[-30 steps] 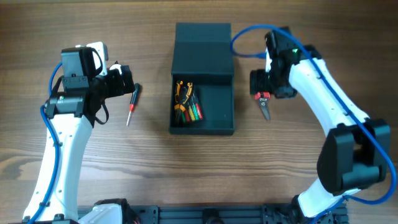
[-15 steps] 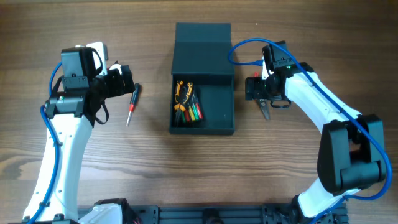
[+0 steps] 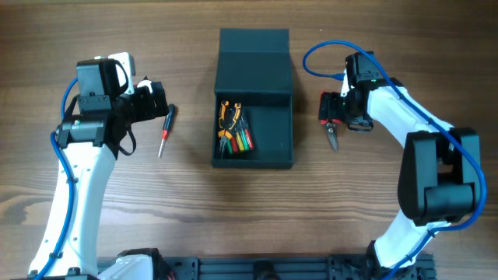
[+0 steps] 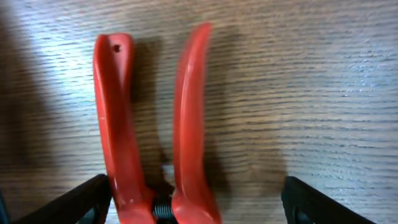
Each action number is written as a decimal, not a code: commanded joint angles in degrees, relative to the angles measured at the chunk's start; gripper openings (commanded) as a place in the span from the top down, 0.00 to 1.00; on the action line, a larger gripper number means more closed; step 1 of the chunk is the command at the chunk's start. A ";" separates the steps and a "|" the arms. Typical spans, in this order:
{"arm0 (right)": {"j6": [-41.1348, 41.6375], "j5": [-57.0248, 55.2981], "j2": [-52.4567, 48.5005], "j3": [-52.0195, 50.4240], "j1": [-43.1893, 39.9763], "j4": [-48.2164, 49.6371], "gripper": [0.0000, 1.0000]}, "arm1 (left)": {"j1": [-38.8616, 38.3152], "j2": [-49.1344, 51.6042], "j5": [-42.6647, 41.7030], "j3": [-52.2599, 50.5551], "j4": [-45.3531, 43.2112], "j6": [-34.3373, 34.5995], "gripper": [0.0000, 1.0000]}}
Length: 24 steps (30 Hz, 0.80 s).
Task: Pack container
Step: 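Move the right gripper over the red-handled cutter and grasp it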
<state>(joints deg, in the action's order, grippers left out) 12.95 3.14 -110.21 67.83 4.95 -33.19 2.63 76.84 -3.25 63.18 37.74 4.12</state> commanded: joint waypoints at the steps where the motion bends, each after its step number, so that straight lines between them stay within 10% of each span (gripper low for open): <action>1: -0.83 1.86 -1.57 -0.37 -0.46 0.42 0.16 | -0.22 0.11 0.13 1.18 -0.13 -0.87 0.00; 24: -1.03 -1.18 -1.57 -0.35 0.07 -3.56 0.45 | -0.22 0.11 0.13 1.18 -0.15 -0.90 0.00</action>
<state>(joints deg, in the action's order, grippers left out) 12.08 3.60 -110.41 67.85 4.82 -35.79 2.63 76.84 -3.25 63.18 37.74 4.12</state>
